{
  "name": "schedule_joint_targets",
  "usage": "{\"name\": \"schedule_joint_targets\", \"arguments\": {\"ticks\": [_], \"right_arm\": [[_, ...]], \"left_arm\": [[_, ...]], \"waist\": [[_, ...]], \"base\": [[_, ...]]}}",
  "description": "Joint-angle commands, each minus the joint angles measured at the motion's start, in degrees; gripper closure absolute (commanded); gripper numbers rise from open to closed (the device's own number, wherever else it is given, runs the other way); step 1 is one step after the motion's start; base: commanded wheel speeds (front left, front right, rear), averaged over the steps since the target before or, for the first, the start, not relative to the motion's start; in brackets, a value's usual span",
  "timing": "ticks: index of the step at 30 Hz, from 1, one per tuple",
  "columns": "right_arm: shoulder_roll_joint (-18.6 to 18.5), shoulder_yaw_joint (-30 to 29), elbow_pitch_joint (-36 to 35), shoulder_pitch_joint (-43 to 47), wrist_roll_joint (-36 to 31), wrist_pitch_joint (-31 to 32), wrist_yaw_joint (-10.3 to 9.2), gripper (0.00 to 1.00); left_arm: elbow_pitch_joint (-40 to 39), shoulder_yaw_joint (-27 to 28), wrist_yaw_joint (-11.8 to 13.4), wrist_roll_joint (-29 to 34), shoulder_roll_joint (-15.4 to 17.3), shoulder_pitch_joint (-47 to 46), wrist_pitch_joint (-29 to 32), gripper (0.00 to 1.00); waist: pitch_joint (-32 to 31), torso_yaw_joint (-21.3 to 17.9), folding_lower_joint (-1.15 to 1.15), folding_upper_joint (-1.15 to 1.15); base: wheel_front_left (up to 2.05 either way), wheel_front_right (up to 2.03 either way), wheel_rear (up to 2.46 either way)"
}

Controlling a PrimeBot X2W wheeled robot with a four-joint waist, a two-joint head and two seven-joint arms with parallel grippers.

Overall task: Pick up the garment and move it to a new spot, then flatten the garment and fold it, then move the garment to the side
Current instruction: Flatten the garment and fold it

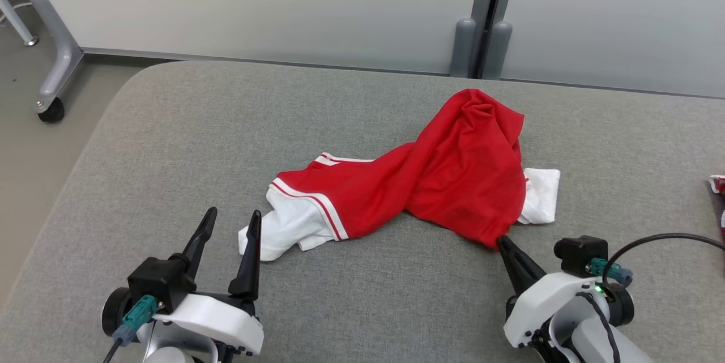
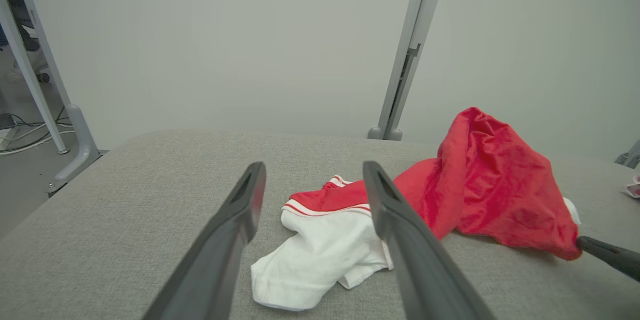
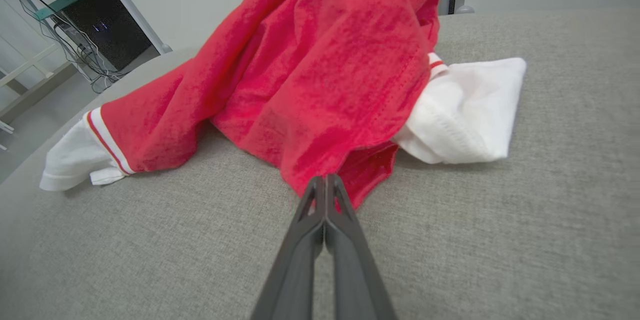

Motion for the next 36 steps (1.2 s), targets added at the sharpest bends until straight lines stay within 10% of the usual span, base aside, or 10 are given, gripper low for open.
{"name": "schedule_joint_targets", "arguments": {"ticks": [1,9,20,36], "right_arm": [[-0.5,0.1,0.4,-0.8,0.3,-0.8,0.01,1.00],[-3.3,4.0,-8.3,-0.9,7.8,1.5,0.01,1.00],[-21.8,5.9,-33.6,6.3,30.9,13.8,0.06,1.00],[-35.4,-4.8,-34.6,21.5,46.5,25.7,0.07,1.00]], "left_arm": [[0.1,0.2,0.2,-0.2,0.3,0.5,0.0,0.00],[0.4,0.3,0.4,-0.9,0.7,1.5,0.1,0.00],[0.9,1.0,0.9,-1.7,1.3,3.4,-0.3,0.00],[0.1,1.0,1.8,-2.2,1.6,3.6,-0.2,0.00]], "waist": [[-0.2,-0.5,0.00,0.00],[-2.0,-4.4,0.00,0.00],[-3.6,-11.2,0.00,0.00],[-1.8,-10.6,0.00,0.00]], "base": [[0.00,0.00,0.00],[0.00,0.00,0.00],[0.00,0.00,0.00],[0.00,0.00,0.00]]}}
